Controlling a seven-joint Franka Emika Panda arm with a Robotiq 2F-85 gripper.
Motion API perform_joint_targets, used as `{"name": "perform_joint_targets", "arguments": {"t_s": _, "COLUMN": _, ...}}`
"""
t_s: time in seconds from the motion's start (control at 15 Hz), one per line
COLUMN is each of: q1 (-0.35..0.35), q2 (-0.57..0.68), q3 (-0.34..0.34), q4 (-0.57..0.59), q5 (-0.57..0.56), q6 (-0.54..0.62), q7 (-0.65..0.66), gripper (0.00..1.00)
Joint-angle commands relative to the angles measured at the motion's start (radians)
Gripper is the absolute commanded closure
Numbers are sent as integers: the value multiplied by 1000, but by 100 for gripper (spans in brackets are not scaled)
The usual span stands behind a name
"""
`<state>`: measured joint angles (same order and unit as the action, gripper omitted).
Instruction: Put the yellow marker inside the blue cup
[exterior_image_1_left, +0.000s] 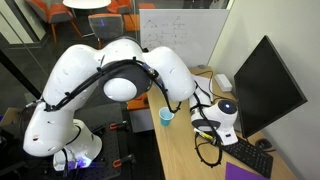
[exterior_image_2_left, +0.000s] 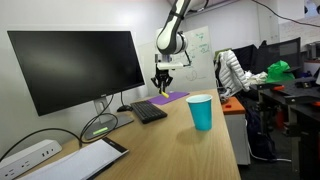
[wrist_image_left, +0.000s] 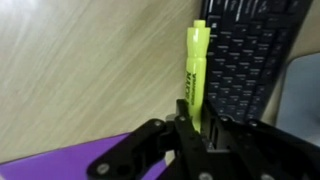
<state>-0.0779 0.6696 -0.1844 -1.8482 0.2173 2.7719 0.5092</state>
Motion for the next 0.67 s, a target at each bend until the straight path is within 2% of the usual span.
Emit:
{"name": "perform_joint_targets", "arguments": {"t_s": 0.0, "q1": 135, "q2": -110, "q3": -91, "q4": -157, "q5": -46, "q6": 126, "q7": 60, "gripper": 95}}
{"name": "perform_joint_targets", "arguments": {"t_s": 0.07, "q1": 197, "q2": -132, "q3": -141, "q4": -194, "q5": -72, "q6": 156, "q7": 101, "gripper": 95}}
{"name": "perform_joint_targets", "arguments": {"t_s": 0.2, "q1": 382, "q2": -153, "q3": -319, "q4": -256, "q5": -153, "q6": 199, "q7": 253, "gripper": 95}}
{"name": "perform_joint_targets", "arguments": {"t_s": 0.27, "q1": 452, "q2": -153, "q3": -397, "q4": -273, "q5": -267, "q6": 203, "q7": 400, "gripper": 95}}
{"name": "perform_joint_targets", "arguments": {"t_s": 0.47, "q1": 703, "q2": -110, "q3": -655, "q4": -266, "q5": -462, "q6": 153, "q7": 711, "gripper": 95}}
{"name": "perform_joint_targets", "arguments": {"t_s": 0.6, "q1": 867, "q2": -69, "q3": -807, "q4": -267, "q5": -539, "q6": 111, "q7": 884, "gripper": 95}}
